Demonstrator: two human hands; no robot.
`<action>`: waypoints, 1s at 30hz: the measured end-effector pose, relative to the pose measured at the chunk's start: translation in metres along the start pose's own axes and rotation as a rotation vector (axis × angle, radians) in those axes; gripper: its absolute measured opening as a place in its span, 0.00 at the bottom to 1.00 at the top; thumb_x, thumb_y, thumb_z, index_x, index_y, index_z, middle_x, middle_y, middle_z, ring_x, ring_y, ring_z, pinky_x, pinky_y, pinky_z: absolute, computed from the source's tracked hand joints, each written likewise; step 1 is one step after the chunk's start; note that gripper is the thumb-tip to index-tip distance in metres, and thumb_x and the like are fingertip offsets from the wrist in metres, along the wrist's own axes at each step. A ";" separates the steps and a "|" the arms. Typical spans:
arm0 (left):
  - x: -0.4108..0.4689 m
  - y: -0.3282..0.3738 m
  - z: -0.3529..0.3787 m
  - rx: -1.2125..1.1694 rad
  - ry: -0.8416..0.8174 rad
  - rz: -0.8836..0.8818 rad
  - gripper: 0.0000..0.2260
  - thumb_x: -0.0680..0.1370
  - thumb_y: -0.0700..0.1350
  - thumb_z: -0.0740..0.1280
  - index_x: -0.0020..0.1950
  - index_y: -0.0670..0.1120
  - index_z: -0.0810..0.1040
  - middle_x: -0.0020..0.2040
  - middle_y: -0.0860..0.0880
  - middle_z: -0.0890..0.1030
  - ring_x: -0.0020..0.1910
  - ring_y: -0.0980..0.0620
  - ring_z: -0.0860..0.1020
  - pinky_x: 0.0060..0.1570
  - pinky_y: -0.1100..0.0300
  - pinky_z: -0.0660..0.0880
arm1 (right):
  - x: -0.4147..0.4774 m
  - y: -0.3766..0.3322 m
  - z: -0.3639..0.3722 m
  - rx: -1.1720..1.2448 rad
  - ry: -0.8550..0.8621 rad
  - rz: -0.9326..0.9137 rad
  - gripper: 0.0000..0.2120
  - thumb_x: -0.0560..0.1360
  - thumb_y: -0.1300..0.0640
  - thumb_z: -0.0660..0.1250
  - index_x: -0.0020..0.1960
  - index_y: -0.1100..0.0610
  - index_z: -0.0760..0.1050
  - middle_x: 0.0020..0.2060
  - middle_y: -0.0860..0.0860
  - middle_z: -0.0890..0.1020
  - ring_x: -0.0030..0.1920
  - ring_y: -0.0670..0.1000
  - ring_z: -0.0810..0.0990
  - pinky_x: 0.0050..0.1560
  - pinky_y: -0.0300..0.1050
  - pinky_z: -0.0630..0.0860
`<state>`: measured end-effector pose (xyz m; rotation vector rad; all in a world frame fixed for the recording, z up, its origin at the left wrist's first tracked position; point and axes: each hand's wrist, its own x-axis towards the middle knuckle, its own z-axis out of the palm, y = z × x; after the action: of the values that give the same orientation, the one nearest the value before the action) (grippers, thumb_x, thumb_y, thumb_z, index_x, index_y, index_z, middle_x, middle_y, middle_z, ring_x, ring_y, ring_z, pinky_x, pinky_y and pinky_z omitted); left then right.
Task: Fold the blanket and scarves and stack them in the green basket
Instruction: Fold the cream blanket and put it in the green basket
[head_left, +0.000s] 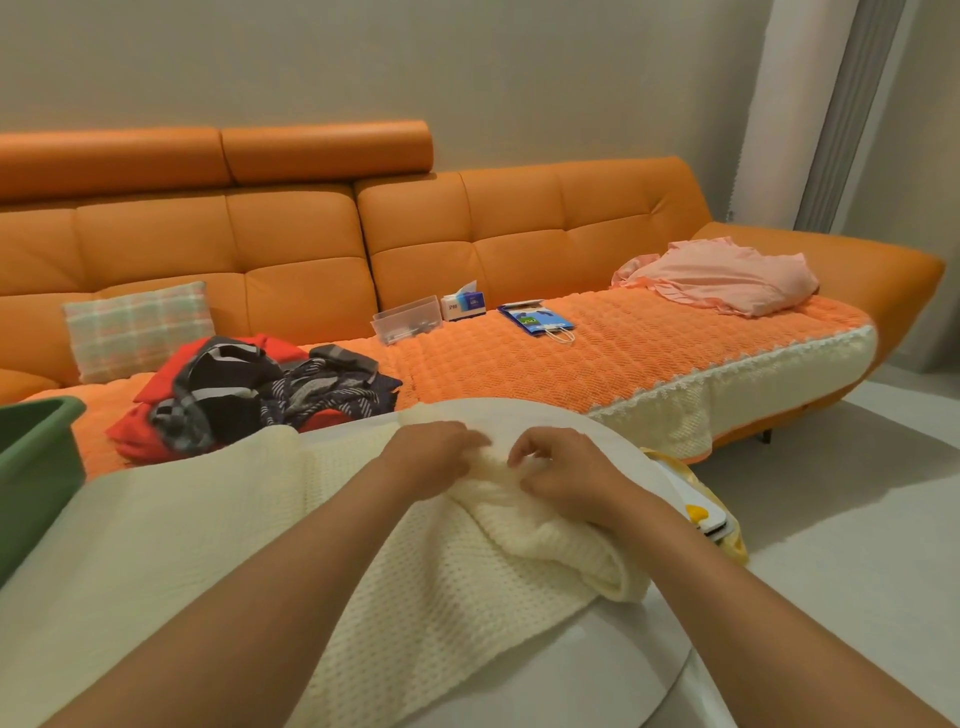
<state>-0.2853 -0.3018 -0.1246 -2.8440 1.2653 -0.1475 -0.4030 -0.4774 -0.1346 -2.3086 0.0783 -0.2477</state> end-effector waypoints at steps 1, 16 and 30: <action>0.002 0.000 0.000 0.033 0.004 0.008 0.13 0.80 0.45 0.63 0.63 0.54 0.77 0.59 0.52 0.77 0.59 0.49 0.76 0.48 0.56 0.74 | 0.000 0.003 -0.002 0.019 0.008 0.032 0.13 0.71 0.59 0.72 0.51 0.43 0.79 0.51 0.40 0.79 0.52 0.43 0.78 0.47 0.37 0.74; 0.034 0.049 -0.004 -0.499 0.058 -0.079 0.28 0.83 0.45 0.62 0.80 0.55 0.54 0.81 0.50 0.50 0.79 0.48 0.52 0.75 0.48 0.55 | 0.016 0.047 -0.032 -0.489 0.246 0.275 0.22 0.80 0.51 0.63 0.73 0.47 0.68 0.69 0.52 0.71 0.68 0.57 0.70 0.66 0.54 0.70; -0.003 0.086 0.015 -0.206 -0.040 -0.021 0.24 0.78 0.64 0.60 0.71 0.56 0.70 0.73 0.52 0.68 0.69 0.49 0.68 0.68 0.48 0.64 | -0.033 0.068 -0.047 -0.381 0.161 0.688 0.22 0.79 0.41 0.62 0.60 0.58 0.76 0.51 0.52 0.79 0.53 0.55 0.77 0.55 0.50 0.76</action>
<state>-0.3496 -0.3578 -0.1448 -3.0138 1.3151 0.0423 -0.4434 -0.5534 -0.1585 -2.4659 1.0554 -0.0615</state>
